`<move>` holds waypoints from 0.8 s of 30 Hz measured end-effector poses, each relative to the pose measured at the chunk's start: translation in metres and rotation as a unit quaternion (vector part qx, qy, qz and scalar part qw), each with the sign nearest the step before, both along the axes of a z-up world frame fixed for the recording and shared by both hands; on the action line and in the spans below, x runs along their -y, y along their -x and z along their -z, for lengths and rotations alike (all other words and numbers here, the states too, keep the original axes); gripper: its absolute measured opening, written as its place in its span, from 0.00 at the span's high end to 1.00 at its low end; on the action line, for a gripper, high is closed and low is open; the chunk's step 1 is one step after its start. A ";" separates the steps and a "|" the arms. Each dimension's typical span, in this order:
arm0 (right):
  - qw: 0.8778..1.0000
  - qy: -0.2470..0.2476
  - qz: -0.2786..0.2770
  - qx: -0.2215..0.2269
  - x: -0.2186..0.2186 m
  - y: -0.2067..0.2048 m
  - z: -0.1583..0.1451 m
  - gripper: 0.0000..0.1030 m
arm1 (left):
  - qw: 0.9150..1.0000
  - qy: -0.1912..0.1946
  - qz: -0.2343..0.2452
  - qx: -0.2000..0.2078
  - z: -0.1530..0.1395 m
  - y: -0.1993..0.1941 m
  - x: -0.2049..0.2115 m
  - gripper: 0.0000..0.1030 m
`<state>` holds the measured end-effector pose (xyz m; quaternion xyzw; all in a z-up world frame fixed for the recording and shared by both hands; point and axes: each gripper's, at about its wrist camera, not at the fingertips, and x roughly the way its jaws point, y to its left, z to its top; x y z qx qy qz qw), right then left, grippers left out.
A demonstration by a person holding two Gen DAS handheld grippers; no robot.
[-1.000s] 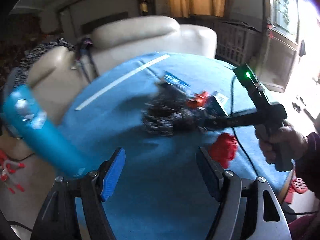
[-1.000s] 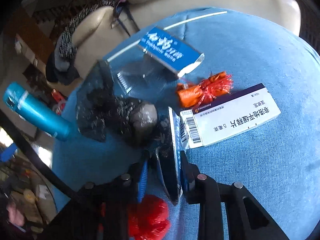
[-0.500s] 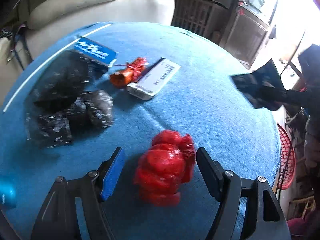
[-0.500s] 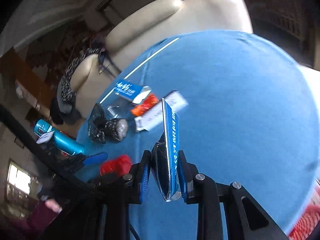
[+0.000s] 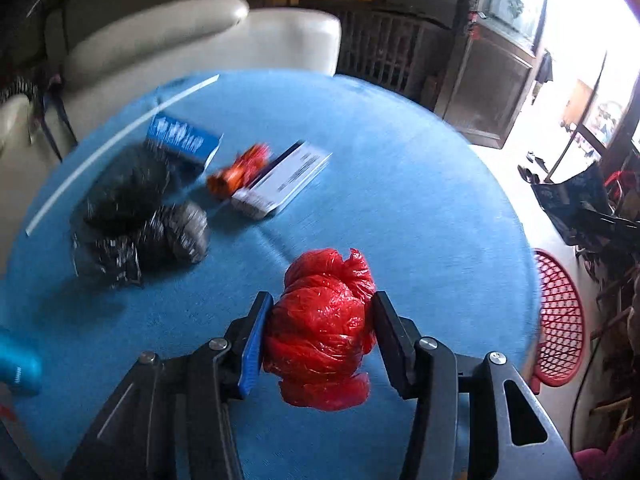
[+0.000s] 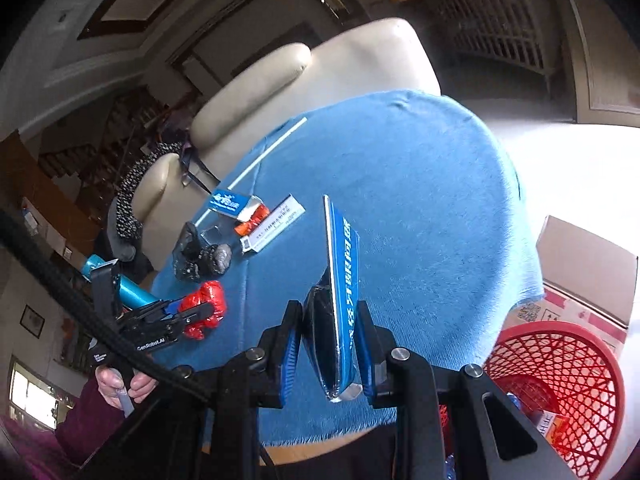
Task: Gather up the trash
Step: 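Carry the red bag and blue box over the red basket with both tools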
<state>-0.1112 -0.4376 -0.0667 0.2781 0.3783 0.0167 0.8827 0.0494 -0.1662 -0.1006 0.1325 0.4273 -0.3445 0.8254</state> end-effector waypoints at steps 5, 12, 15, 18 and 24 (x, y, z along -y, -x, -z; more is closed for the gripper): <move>1.000 0.012 0.002 0.027 0.000 0.029 -0.016 0.73 | 0.999 0.000 0.019 0.045 -0.035 0.046 0.026 0.49; 0.998 0.031 0.019 0.045 0.010 0.080 -0.030 0.73 | 0.996 0.022 0.062 0.064 -0.066 0.099 0.068 0.49; 0.997 0.032 0.034 0.054 0.018 0.101 -0.036 0.73 | 0.994 0.020 0.079 0.068 -0.075 0.116 0.091 0.49; 0.995 0.040 0.056 0.066 0.027 0.125 -0.039 0.73 | 0.992 0.016 0.096 0.076 -0.082 0.131 0.118 0.49; 0.995 0.023 0.087 0.051 0.048 0.151 -0.021 0.73 | 0.992 0.013 0.111 0.064 -0.082 0.153 0.151 0.49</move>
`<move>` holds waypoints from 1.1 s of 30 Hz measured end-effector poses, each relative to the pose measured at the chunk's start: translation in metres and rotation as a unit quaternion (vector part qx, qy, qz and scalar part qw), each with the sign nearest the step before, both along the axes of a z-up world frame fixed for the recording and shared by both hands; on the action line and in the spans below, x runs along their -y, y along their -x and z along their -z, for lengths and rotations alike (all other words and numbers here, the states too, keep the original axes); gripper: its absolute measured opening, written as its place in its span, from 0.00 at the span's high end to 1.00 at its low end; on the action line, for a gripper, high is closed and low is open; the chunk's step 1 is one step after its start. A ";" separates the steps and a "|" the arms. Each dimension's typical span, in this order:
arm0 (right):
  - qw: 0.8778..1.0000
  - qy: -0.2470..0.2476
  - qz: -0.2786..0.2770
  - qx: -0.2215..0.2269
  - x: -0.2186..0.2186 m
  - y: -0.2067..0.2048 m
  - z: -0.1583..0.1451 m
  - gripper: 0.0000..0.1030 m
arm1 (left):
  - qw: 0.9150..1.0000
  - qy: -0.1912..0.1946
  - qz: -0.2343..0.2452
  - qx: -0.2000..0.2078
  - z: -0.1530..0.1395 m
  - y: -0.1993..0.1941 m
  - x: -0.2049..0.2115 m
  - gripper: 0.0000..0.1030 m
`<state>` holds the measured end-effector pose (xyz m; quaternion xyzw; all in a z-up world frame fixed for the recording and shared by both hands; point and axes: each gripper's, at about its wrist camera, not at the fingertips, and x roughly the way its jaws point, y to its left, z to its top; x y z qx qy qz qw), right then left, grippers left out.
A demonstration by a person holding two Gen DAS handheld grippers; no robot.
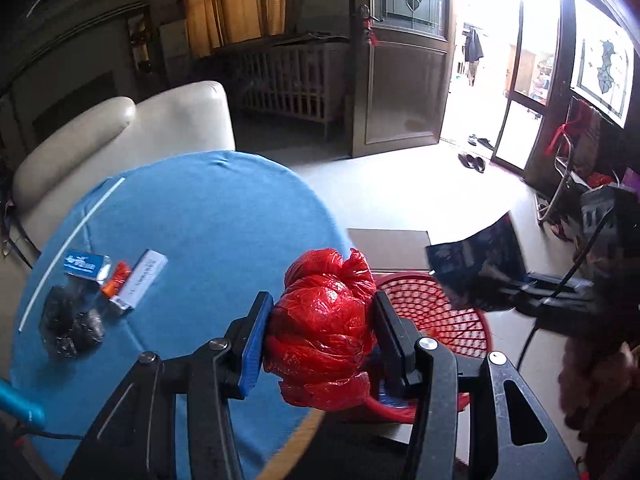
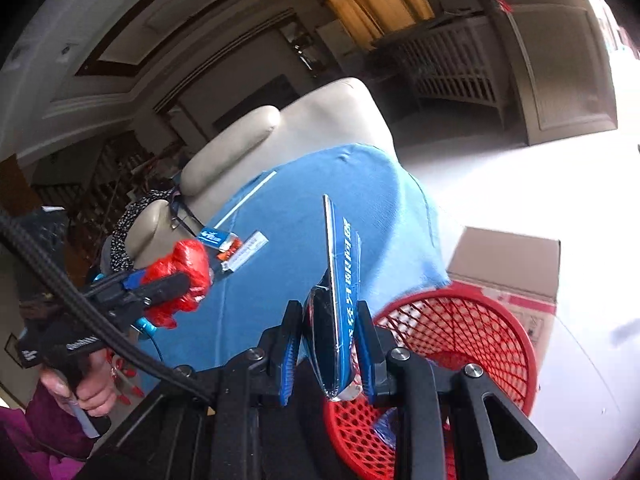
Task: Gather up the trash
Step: 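Carry the red bag and blue box over the red basket with both tools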
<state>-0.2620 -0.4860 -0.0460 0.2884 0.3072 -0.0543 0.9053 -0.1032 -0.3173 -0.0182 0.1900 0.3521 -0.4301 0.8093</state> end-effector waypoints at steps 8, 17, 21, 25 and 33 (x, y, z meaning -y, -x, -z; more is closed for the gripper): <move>0.999 -0.048 0.002 -0.016 0.014 0.007 0.031 0.72 | 0.999 -0.029 0.006 -0.029 0.025 0.019 0.022 0.49; 0.992 -0.111 0.015 -0.051 0.024 -0.002 0.070 0.71 | 0.997 -0.042 -0.010 -0.062 0.048 0.017 0.020 0.49; 0.991 -0.117 0.020 -0.057 0.023 -0.002 0.076 0.71 | 0.997 -0.043 -0.012 -0.059 0.053 0.017 0.019 0.49; 0.990 -0.124 0.020 -0.062 0.021 -0.005 0.081 0.71 | 0.997 -0.042 -0.015 -0.064 0.054 0.012 0.020 0.49; 0.985 -0.166 0.033 -0.043 0.028 0.000 0.085 0.30 | 0.996 -0.037 -0.021 -0.076 0.056 0.005 0.020 0.48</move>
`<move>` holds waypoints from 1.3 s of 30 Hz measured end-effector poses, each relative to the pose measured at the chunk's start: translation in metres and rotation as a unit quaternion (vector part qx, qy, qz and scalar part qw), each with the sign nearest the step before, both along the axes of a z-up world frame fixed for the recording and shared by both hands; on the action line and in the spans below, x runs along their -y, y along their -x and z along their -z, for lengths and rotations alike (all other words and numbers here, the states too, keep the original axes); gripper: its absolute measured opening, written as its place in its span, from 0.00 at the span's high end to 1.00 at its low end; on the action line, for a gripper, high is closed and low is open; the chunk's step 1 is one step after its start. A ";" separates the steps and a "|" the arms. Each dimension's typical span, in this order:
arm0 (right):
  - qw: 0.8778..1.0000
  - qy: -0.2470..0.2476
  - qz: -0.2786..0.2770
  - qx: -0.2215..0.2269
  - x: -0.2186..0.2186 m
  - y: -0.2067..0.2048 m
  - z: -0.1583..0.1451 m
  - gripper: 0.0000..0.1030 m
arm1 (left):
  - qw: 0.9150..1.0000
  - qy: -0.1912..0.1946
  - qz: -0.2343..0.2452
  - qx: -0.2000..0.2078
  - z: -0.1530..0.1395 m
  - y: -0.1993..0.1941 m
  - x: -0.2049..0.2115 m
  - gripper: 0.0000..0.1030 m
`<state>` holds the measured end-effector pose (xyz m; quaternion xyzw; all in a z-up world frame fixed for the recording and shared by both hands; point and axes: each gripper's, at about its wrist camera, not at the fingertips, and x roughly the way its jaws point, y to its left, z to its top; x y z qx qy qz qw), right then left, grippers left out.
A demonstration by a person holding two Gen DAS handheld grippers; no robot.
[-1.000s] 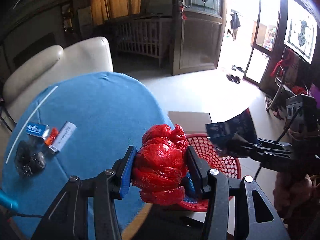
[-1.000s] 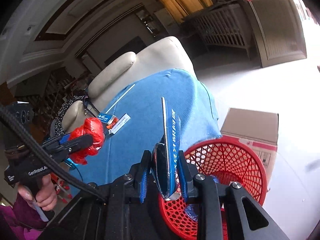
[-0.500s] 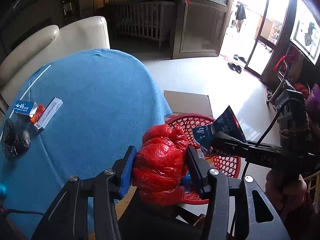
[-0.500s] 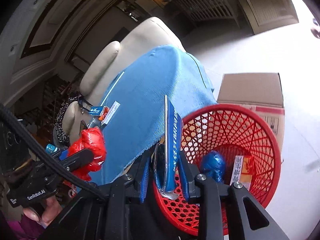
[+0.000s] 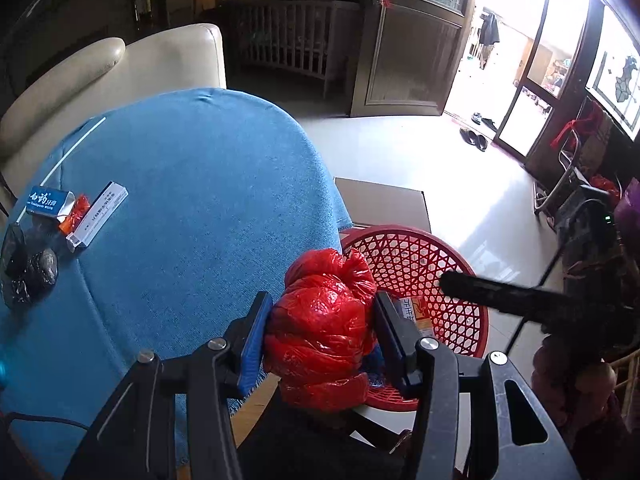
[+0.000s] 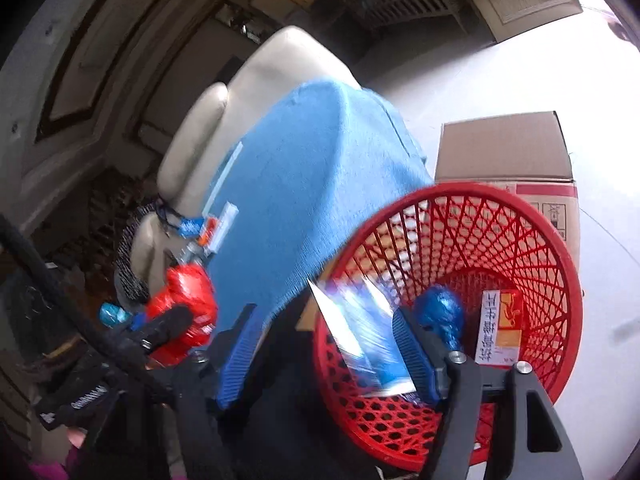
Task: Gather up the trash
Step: 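Carry the red bag and blue box over the red basket with both tools, then open both tools to drop the red bag and blue box into the basket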
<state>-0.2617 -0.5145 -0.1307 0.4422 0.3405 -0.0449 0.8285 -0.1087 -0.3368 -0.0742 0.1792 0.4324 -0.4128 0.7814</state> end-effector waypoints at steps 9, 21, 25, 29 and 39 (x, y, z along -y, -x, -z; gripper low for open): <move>0.994 0.046 0.075 0.059 0.035 0.041 -0.040 0.30 | 1.000 0.009 0.022 0.000 -0.008 0.005 0.010 0.46; 0.985 0.079 0.136 0.074 0.063 0.069 -0.067 0.30 | 0.997 0.008 0.068 -0.032 -0.007 0.008 0.030 0.40; 0.986 0.087 0.122 0.070 0.054 0.062 -0.066 0.30 | 0.998 0.016 0.048 -0.026 -0.016 -0.001 0.017 0.40; 0.988 0.092 0.106 0.071 0.045 0.054 -0.066 0.30 | 1.000 0.004 0.011 0.008 -0.019 -0.018 -0.021 0.40; 0.996 0.072 0.019 0.041 0.006 -0.029 -0.064 0.30 | 0.982 -0.018 -0.182 0.042 -0.025 -0.110 -0.187 0.39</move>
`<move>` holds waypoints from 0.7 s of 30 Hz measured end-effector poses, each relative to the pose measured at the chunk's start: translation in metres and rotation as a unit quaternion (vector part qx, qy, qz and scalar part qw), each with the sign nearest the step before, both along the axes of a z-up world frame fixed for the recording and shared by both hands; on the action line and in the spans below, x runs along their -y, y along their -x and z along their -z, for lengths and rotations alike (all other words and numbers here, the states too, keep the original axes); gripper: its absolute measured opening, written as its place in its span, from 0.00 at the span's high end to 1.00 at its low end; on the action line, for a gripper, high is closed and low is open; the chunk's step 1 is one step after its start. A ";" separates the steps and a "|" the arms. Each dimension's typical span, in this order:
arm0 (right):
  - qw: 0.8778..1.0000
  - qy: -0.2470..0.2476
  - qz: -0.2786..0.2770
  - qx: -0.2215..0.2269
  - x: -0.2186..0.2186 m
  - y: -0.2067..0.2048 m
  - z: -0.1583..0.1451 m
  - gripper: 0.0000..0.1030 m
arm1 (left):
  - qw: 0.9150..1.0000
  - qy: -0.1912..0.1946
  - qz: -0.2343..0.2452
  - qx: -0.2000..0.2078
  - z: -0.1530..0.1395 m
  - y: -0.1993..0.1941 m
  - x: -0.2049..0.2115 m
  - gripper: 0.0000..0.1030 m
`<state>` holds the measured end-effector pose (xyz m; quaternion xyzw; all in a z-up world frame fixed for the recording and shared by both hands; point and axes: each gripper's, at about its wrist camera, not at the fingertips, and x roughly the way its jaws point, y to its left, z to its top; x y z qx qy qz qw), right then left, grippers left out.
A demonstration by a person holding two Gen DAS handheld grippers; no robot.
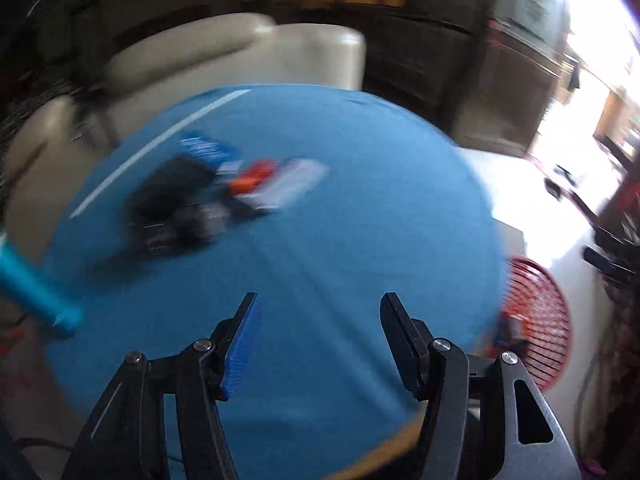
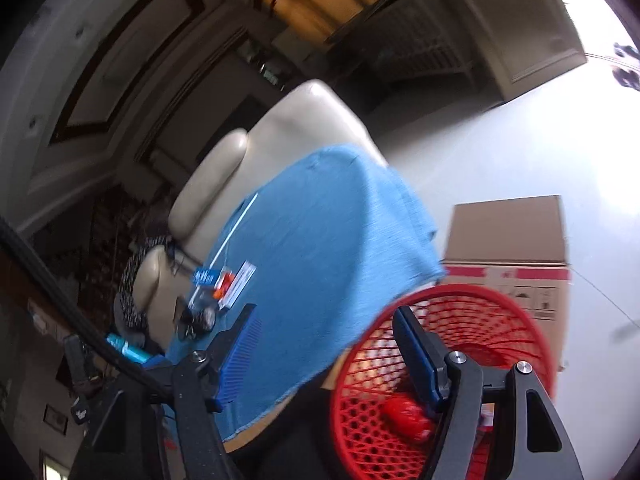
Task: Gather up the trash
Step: 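Open both tools to drop the red bag and blue box into the basket, then move both tools back over the remaining items on the table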
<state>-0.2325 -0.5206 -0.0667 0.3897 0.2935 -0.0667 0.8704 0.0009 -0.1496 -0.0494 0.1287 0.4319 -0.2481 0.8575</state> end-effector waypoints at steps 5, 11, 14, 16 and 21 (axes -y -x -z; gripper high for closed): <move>0.998 0.005 -0.058 -0.029 -0.036 -0.075 -0.007 0.30 | 0.997 -0.004 -0.071 0.023 -0.005 -0.042 -0.059 0.39; 0.988 0.029 -0.137 -0.060 -0.099 -0.186 -0.016 0.30 | 0.993 0.015 -0.117 0.031 -0.002 -0.090 -0.099 0.32; 0.981 0.046 -0.174 -0.070 -0.132 -0.233 -0.014 0.30 | 0.992 0.023 -0.117 0.028 0.004 -0.112 -0.100 0.32; 0.977 0.054 -0.193 -0.074 -0.150 -0.260 -0.011 0.30 | 0.993 0.027 -0.113 0.031 0.008 -0.122 -0.099 0.32; 0.973 0.009 -0.221 -0.070 -0.177 -0.331 0.002 0.30 | 0.992 0.062 -0.106 0.025 0.016 -0.155 -0.101 0.32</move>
